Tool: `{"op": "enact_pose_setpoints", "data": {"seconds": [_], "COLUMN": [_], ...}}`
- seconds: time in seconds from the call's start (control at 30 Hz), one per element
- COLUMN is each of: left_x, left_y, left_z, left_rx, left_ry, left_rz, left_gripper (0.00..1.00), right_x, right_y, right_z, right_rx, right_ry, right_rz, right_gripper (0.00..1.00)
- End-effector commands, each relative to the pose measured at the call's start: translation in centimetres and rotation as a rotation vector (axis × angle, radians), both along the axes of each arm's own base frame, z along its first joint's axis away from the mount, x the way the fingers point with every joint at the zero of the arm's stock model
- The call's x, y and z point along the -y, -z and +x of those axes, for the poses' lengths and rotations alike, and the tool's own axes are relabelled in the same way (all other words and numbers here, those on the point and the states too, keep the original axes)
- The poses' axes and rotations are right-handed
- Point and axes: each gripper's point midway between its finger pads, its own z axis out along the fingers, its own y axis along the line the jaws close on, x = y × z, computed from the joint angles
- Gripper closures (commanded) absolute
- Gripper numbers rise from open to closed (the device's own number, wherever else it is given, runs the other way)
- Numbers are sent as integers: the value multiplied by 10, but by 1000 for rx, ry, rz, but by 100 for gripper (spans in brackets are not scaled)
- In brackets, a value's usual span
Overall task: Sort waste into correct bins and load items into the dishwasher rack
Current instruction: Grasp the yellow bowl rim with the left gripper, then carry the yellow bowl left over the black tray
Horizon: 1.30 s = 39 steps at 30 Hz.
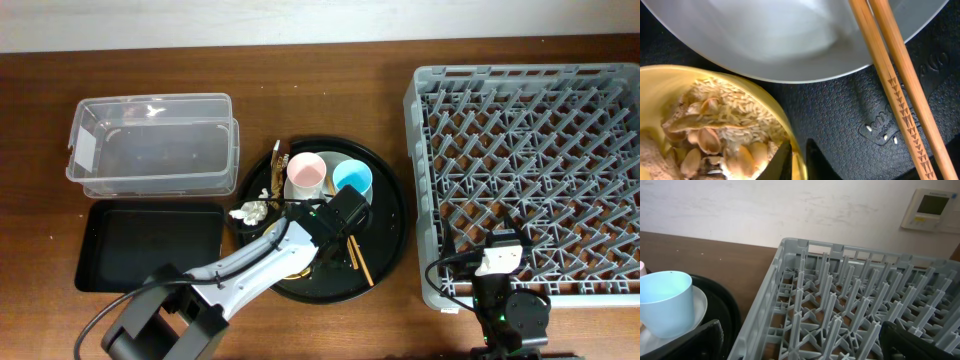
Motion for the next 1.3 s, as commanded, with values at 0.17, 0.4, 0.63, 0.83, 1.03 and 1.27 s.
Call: {"op": "enact_pose_setpoints", "data": {"seconds": [0.17, 0.4, 0.63, 0.83, 1.03, 1.27], "left_x": [-6, -3, 7, -15, -71, -141], "left_y": [5, -1, -33, -69, -105, -146], "left_z": [-4, 1, 10, 31, 48, 61], "left_rx": [-12, -2, 8, 45, 80, 175], "left_ry": [4, -1, 63, 20, -132, -323], "left_rz": [35, 25, 29, 66, 70, 40], "left_gripper": [99, 100, 99, 99, 100, 99], "right_x": [1, 1, 1, 1, 1, 1], "right_y": [3, 3, 3, 3, 3, 3], "right_z": [0, 0, 0, 0, 0, 0], "right_rx": [-5, -5, -5, -5, -5, -5], "right_ry": [6, 6, 6, 6, 6, 6], "right_rz": [3, 4, 3, 3, 3, 3], "right_gripper": [2, 1, 2, 2, 2, 2]}}
